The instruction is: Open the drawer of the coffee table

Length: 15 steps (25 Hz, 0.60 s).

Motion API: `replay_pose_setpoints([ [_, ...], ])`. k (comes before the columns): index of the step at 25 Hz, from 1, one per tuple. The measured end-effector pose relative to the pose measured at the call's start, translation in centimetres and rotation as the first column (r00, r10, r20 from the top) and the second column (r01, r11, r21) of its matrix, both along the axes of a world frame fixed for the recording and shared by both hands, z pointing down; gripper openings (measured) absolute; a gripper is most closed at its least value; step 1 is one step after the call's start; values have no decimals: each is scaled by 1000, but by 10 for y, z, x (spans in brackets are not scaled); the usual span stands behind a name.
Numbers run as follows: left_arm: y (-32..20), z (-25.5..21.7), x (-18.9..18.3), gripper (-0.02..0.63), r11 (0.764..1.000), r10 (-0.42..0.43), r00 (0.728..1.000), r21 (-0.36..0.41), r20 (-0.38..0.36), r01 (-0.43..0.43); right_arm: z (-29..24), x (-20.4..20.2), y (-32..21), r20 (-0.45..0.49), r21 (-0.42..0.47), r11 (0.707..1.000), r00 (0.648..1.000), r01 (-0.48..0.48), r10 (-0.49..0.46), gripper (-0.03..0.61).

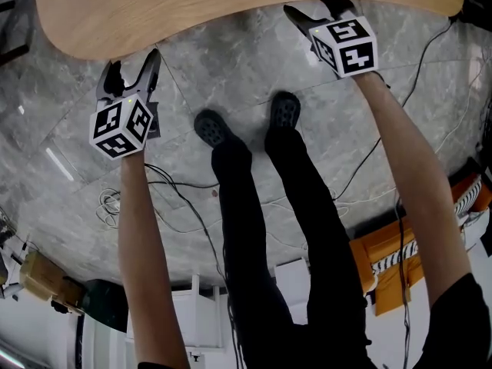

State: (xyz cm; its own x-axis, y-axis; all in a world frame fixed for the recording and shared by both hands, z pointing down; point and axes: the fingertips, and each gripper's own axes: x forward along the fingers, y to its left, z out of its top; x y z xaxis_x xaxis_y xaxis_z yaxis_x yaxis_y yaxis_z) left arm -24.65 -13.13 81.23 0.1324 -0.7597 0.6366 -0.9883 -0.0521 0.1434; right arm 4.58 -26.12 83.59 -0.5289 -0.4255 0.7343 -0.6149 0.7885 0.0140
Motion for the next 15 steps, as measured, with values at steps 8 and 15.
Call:
replay_pose_setpoints([
  [8,1,4,5,376,999,31,998,-42,63,-28,0,3,1,-15,-20,1000,1000,-15,15,265],
  [15,11,1,6,376,998,-7,999,-62,49,10,-3,8,19,-33,-31,999,999,-12,11,265],
])
